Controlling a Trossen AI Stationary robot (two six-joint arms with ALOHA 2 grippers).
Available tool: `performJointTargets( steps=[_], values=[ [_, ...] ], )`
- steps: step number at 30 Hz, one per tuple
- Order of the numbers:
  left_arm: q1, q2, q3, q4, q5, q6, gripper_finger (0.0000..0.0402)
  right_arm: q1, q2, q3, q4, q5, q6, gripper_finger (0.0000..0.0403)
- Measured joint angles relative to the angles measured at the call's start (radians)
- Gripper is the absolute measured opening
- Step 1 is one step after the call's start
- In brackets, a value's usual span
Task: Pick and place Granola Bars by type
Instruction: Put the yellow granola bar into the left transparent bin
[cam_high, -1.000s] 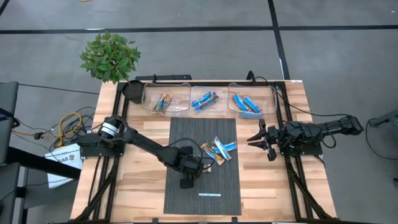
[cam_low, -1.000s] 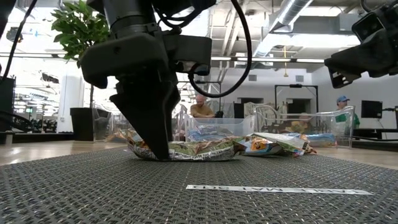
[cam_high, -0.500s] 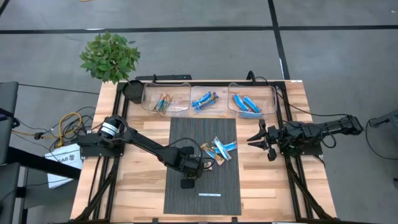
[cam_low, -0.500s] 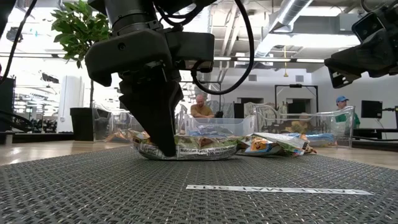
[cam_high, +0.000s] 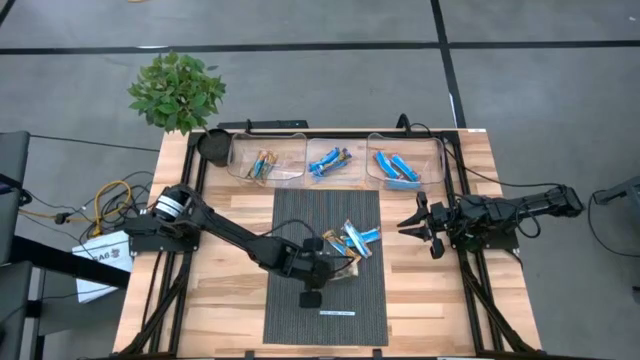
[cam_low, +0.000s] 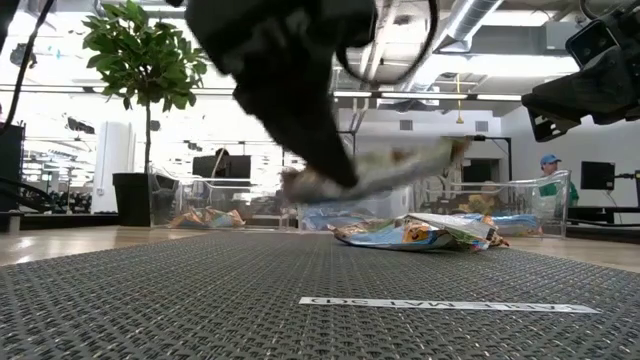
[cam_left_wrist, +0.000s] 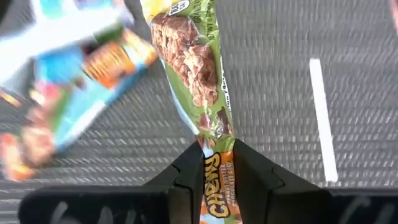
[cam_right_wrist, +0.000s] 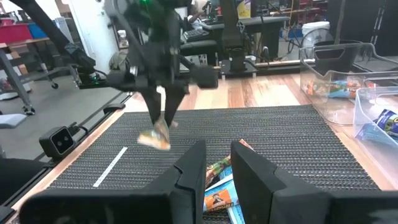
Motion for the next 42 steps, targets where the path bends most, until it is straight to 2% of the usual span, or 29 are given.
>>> performJointTargets(
  steps=[7,11,18,29,42],
  values=[
    [0.006,-0.098,0.000,0.059,-0.180,0.082,0.0063,0.000,0.000,0.000,0.000,0.000,0.000,0.0067],
    [0.017,-0.153,0.000,0.098,-0.249,0.149,0.0063,0.000,0.000,0.000,0.000,0.000,0.000,0.0067],
    [0.034,-0.218,0.000,0.121,-0.276,0.204,0.0063,0.000,0.000,0.000,0.000,0.000,0.000,0.0067],
    [0.098,-0.219,0.000,0.113,-0.277,0.237,0.0064,0.000,0.000,0.000,0.000,0.000,0.000,0.0067],
    [0.239,-0.219,0.000,0.071,-0.385,0.236,0.0064,0.000,0.000,0.000,0.000,0.000,0.000,0.0067]
  ],
)
